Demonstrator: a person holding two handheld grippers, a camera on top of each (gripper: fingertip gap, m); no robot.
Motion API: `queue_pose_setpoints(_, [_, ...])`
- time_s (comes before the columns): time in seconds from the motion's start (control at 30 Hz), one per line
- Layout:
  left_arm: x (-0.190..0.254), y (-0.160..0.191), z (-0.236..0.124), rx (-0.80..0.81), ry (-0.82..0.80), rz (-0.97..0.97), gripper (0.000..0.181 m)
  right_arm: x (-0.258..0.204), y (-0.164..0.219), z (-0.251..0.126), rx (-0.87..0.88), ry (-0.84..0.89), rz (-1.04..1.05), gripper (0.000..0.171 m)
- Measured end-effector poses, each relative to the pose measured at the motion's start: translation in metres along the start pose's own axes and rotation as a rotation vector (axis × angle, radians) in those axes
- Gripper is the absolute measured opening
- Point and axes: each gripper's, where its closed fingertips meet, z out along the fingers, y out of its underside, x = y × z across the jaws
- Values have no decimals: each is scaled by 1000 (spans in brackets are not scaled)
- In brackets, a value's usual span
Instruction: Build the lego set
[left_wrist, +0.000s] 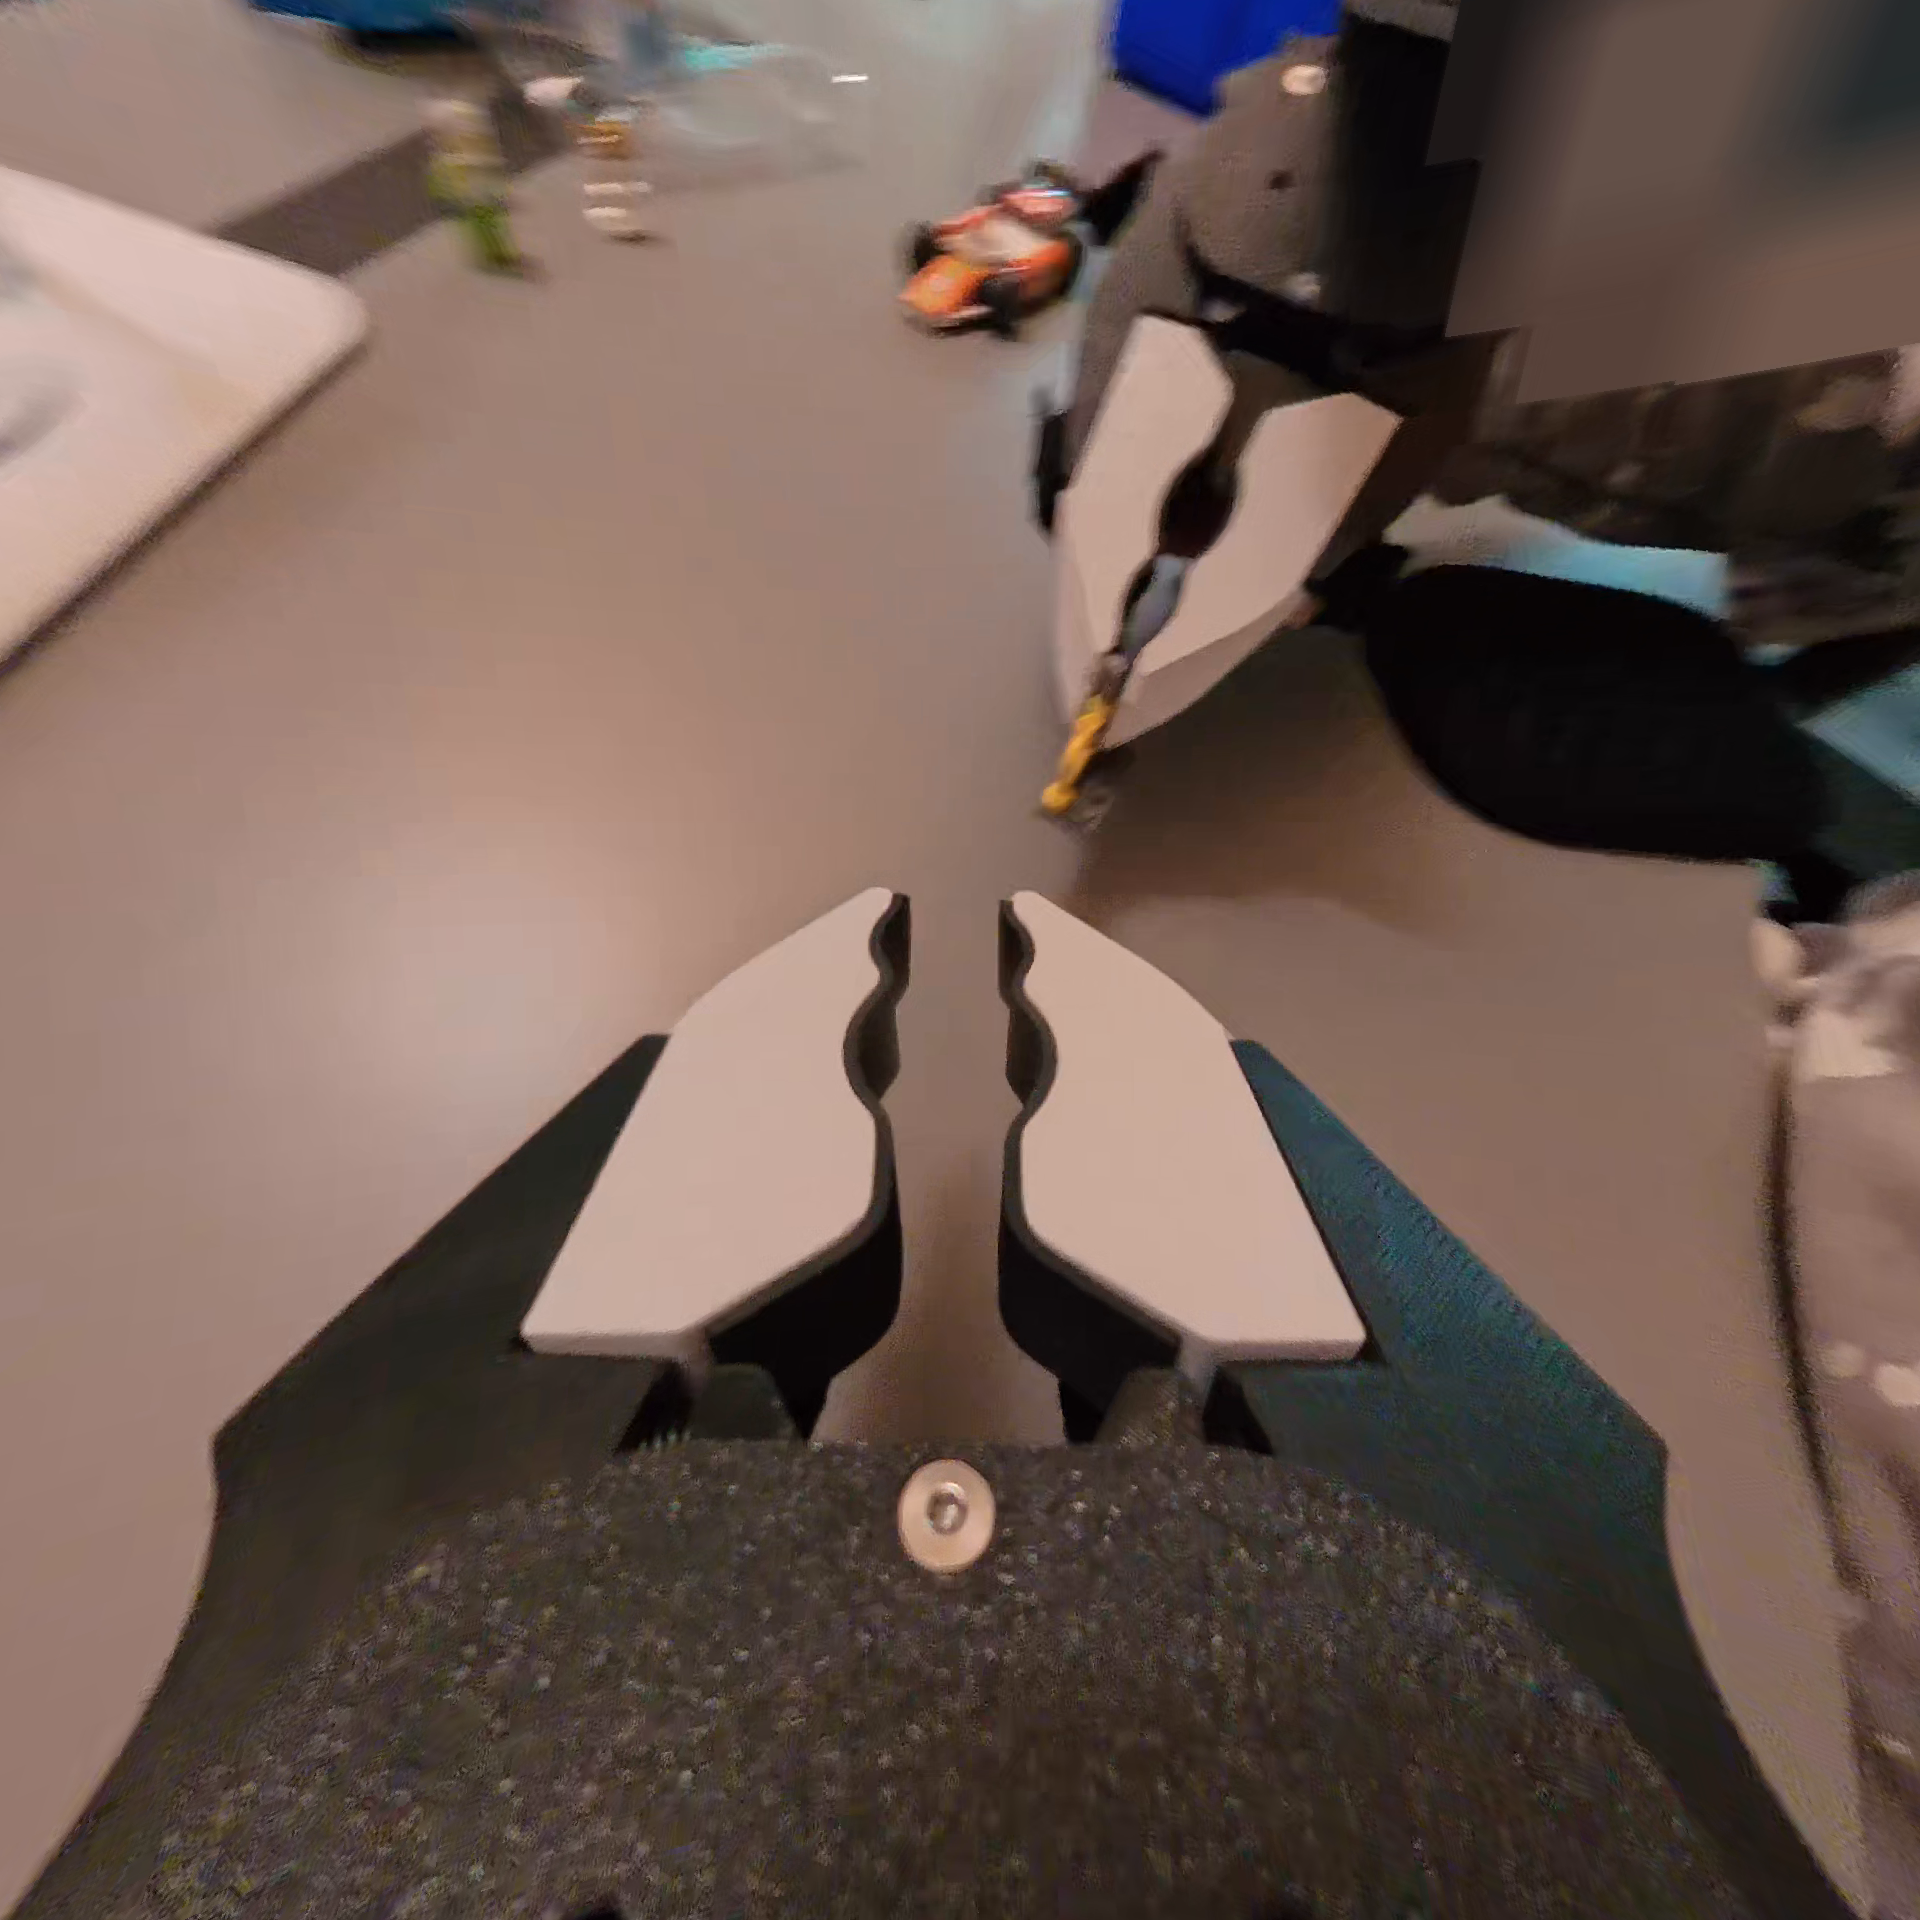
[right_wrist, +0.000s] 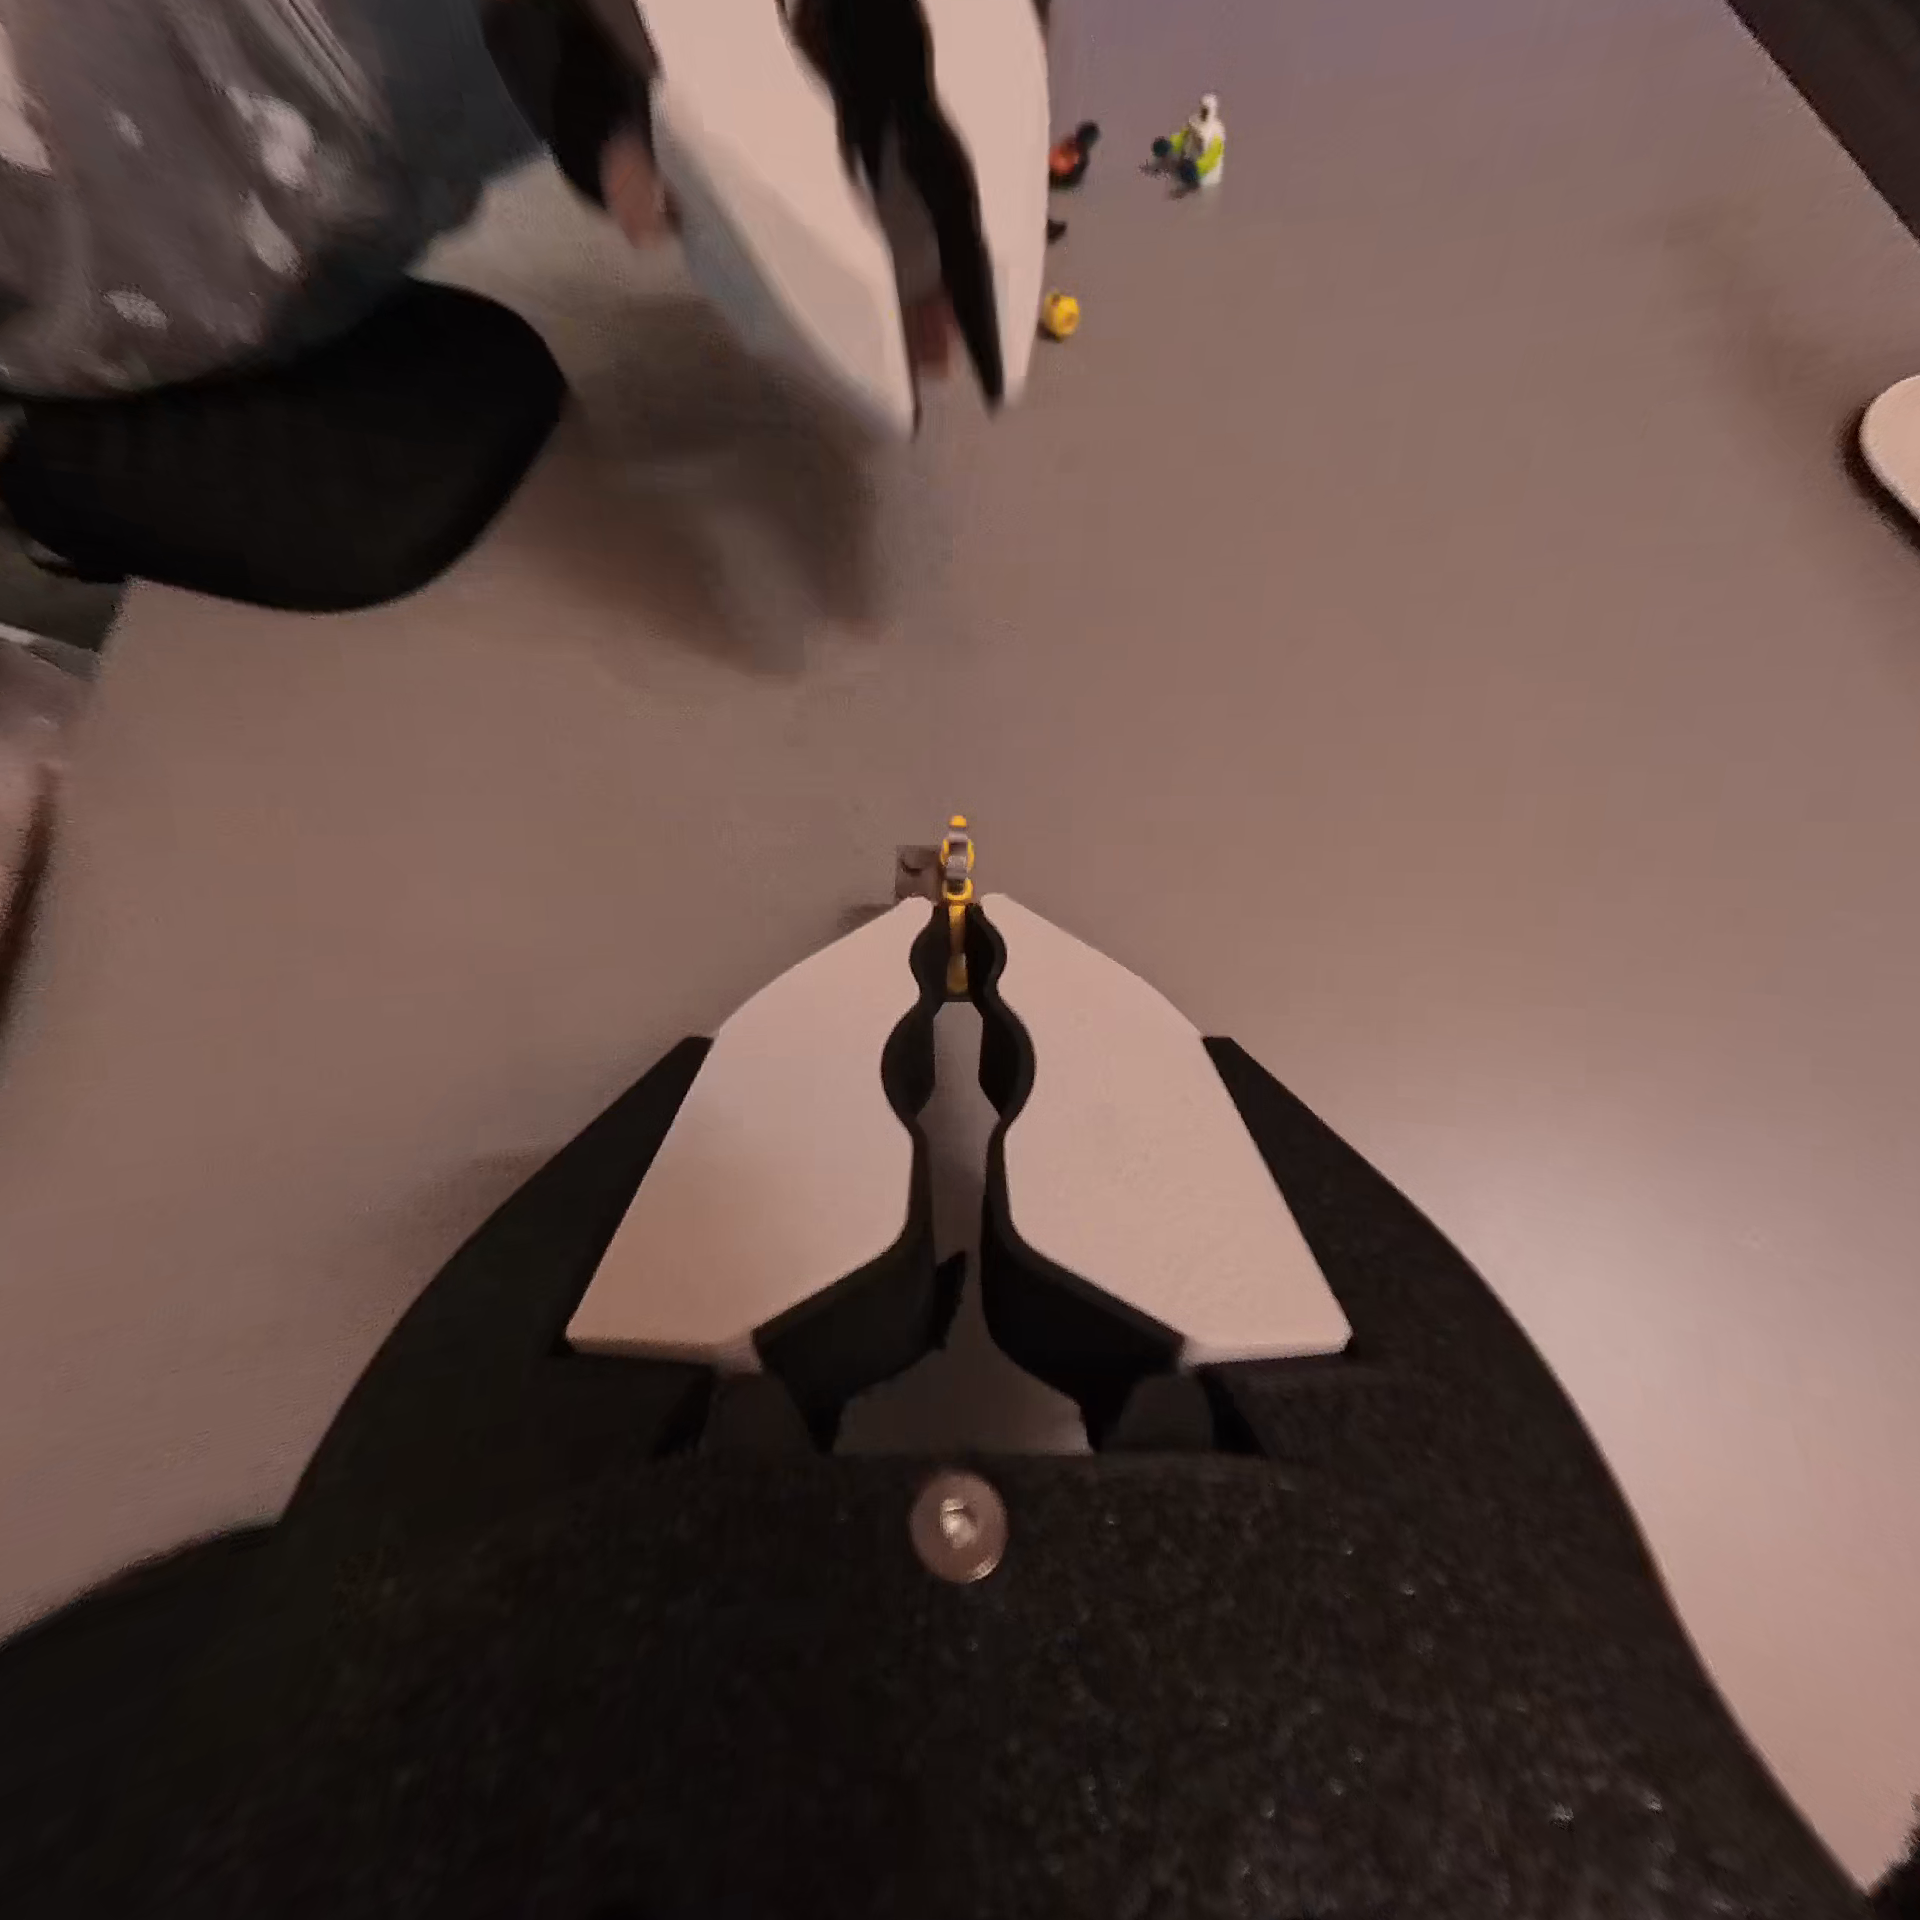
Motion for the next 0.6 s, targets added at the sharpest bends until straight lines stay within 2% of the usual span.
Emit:
queue_pose_setpoints(0.1, [-43,18,-51,-15,-189,-50,13,11,5,12,-52,-18,-18,3])
queue_pose_setpoints(0.27, [-85,63,-115,-79,-377,-143,10,18,16,18,-123,-22,-48,3])
queue_pose_setpoints(0.43, [-101,94,-130,-131,-431,-181,11,20,20,21,-141,-9,-55,3])
queue_pose_setpoints(0.6, [-112,103,-129,-178,-454,-161,13,20,21,19,-150,20,-64,7])
